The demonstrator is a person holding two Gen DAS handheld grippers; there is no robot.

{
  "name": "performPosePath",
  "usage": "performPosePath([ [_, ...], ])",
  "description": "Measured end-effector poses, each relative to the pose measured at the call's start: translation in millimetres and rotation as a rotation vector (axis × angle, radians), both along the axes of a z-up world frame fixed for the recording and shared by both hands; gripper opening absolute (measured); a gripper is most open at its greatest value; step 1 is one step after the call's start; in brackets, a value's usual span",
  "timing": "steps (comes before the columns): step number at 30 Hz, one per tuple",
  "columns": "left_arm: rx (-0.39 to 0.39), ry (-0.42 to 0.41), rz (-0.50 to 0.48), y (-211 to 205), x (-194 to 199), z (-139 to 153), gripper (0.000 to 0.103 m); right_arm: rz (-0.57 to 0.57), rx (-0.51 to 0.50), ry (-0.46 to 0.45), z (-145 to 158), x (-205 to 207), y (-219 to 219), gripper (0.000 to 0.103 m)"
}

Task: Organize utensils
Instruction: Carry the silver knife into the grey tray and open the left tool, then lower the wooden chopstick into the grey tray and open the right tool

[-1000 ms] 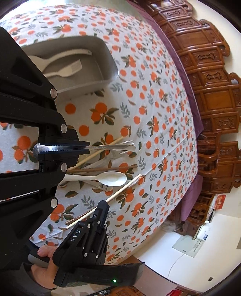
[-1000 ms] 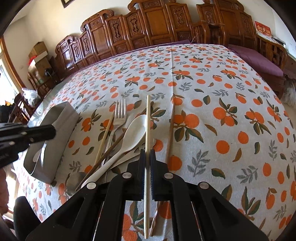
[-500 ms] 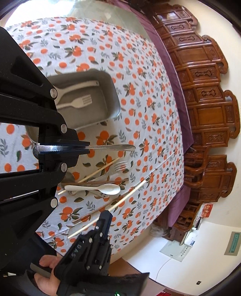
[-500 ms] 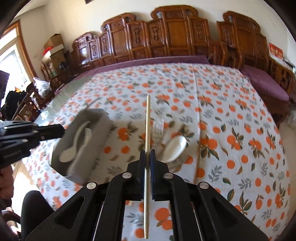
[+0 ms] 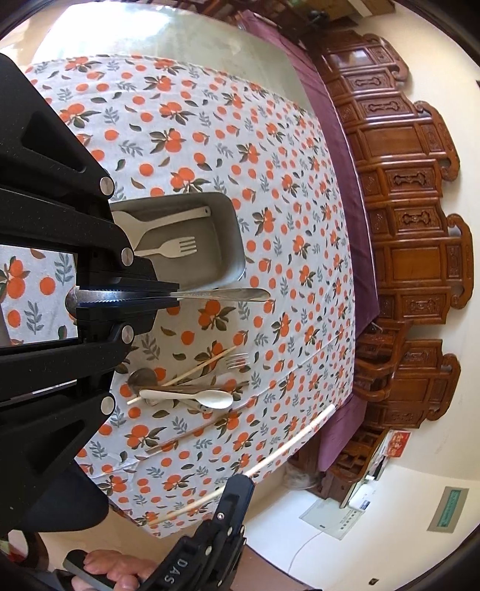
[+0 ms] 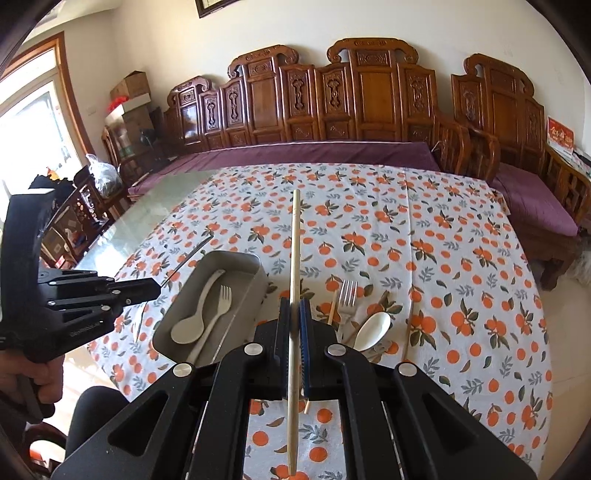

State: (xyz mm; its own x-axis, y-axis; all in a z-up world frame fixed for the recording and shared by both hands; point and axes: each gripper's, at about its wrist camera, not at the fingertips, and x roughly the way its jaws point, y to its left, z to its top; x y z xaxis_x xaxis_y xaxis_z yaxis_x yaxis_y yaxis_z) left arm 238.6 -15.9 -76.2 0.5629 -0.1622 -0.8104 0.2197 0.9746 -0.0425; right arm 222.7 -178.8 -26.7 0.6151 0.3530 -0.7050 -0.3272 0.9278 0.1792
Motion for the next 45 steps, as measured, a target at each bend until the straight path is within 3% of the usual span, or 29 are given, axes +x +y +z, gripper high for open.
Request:
performPosePath([
  [7,-0.007,0.04,0.018,12,15,-17,0.002,0.028,0.012,0.019,0,10,14,0.006],
  [19,-0.014,0.176,0.06,31,54,-101,0.002,0.108,0.001,0.095,-45,37,54,0.006],
  [27,-0.034,0.225,0.052,25,67,-129,0.002,0.115,-0.007,0.149,-73,47,59,0.006],
  [35,-0.041,0.253,0.037,16,73,-133,0.002,0.11,-0.008,0.166,-78,48,58,0.006],
  [45,-0.053,0.154,0.042,42,45,-88,0.002,0.112,0.005,0.179,-81,50,68,0.006],
])
